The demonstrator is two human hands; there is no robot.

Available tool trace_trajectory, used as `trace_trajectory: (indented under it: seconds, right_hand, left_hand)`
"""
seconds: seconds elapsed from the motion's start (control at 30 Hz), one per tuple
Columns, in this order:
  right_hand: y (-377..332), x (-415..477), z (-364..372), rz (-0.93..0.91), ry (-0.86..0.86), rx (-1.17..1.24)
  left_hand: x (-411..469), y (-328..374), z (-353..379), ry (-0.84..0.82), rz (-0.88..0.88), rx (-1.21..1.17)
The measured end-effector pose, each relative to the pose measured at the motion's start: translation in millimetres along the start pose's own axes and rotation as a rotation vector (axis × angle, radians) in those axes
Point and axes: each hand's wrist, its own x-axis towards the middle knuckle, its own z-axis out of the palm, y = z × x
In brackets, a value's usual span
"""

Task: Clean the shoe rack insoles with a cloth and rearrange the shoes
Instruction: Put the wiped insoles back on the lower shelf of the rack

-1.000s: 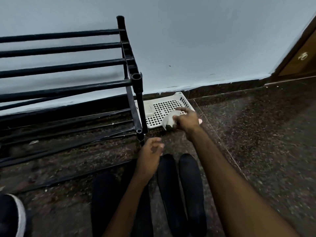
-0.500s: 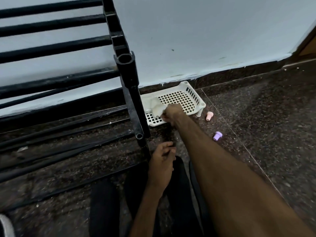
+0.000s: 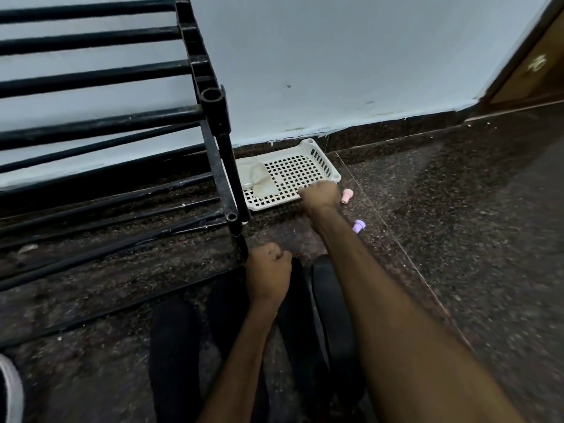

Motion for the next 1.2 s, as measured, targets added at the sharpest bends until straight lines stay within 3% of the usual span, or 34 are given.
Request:
trace_trajectory:
  seconds: [0.03, 0.2, 0.33, 0.47, 0.63, 0.83, 1.2]
  right_hand:
    - [11.0, -14.9, -7.3, 0.035, 0.055, 0.090]
    - [98.8, -109.5, -27.8, 0.185, -0.009, 0.550]
    - [168.9, -186.8, -47.0, 0.394, -0.022, 0.753]
    - [231.8, -225.3, -28.4, 0.487, -0.100, 0.640]
    - [299.8, -186.8, 25.1, 0.449, -0.120, 0.423]
    - [275.3, -197.3, 19.2, 0.468, -0.142, 0.422]
    - [237.1, -203.4, -1.7, 0.474, -0.172, 0.402]
  left_hand:
    - [-5.5, 4.7, 0.0, -0.018, -0.024, 0.008]
    - [-37.0, 24.7, 2.0, -0.058, -0.167, 0.125]
    - [-77.8, 31.0, -1.9, -0.302, -0.328, -0.166]
    - [-125.1, 28.4, -5.8, -0.406, -0.435, -0.183]
    - [-154.6, 15.9, 3.0, -0.421, -0.515, -0.108]
    - [-156.7, 6.5, 15.7, -0.471, -0.535, -0.063]
    - [-135.0, -25.3, 51.9, -0.303, -0.498, 0.179]
